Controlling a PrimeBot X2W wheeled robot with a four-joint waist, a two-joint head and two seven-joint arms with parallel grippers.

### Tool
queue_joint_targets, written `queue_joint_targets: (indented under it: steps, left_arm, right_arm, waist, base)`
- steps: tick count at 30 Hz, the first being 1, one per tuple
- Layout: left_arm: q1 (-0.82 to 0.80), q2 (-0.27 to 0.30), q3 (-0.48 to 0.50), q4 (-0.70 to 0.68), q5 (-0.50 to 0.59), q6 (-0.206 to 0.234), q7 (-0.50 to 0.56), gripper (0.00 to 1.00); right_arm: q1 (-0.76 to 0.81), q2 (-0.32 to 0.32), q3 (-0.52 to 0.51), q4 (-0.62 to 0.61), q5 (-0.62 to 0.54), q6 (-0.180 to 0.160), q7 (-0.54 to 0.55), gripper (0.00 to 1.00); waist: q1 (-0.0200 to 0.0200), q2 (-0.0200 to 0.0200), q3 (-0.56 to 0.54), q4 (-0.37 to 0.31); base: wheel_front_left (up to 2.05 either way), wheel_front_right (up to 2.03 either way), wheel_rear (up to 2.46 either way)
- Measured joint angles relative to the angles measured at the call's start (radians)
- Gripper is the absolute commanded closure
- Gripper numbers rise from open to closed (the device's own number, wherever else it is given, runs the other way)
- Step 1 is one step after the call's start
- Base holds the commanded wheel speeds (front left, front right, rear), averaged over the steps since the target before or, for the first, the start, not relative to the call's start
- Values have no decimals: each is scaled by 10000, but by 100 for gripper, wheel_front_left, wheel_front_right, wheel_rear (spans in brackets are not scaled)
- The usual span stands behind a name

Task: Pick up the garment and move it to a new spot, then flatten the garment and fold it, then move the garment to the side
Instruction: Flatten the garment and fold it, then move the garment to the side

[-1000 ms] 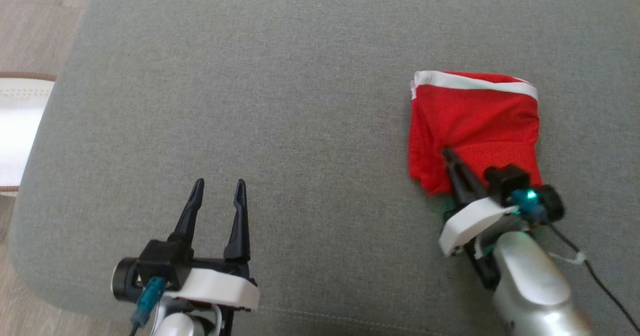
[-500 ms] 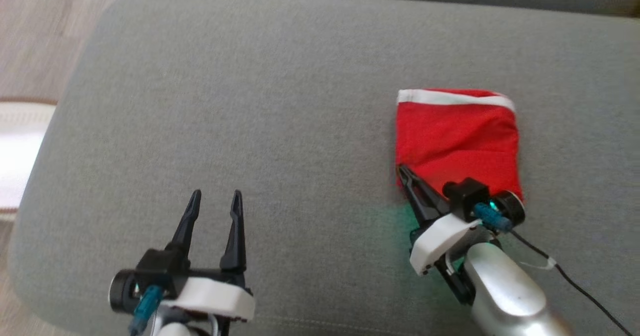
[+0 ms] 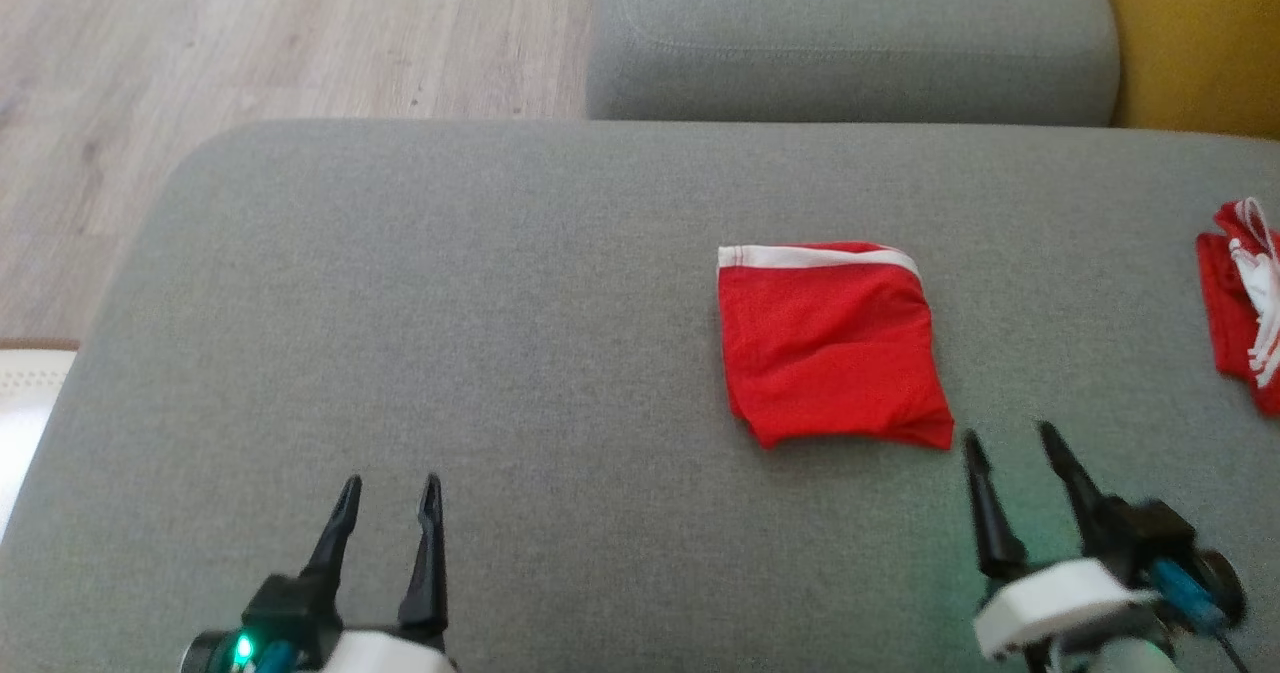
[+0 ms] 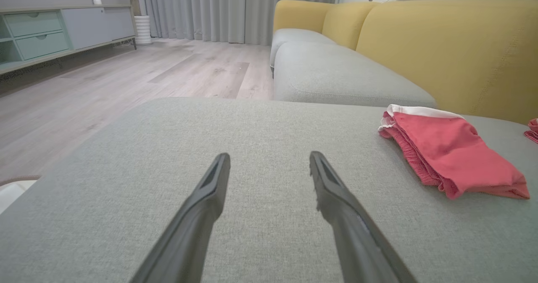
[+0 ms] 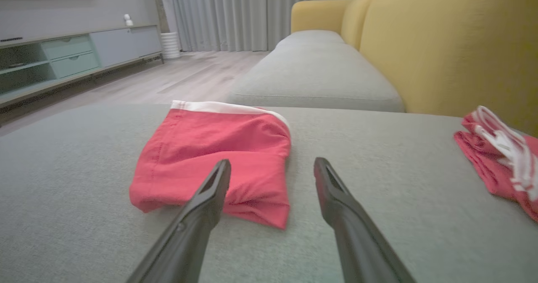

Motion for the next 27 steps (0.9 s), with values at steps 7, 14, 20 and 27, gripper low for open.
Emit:
queue_joint_targets:
  steps: [7, 14, 20, 27]
  left_arm:
    - [500, 0, 345, 107, 94, -90, 0, 0]
    - [565, 0, 550, 219, 94, -165, 0, 0]
    - [563, 0, 510, 180, 88, -163, 0, 0]
    - [392, -2, 194, 27, 65, -180, 0, 0]
  right_arm:
    - [1086, 82, -744, -372, 157, 0, 0, 0]
    - [1189, 228, -872, -389, 263, 0, 2, 0]
    - [1125, 244, -972, -380, 428, 0, 2, 0]
    - [-1123, 226, -1062, -320, 1622, 0, 2063, 0]
  waist:
    - [0, 0, -229, -36]
    - [0, 0, -261, -88]
    - [0, 0, -117, -40]
    - [0, 0, 547, -29]
  base:
    - [0, 0, 0]
    - [0, 0, 0]
    - [0, 0, 0]
    - [0, 0, 0]
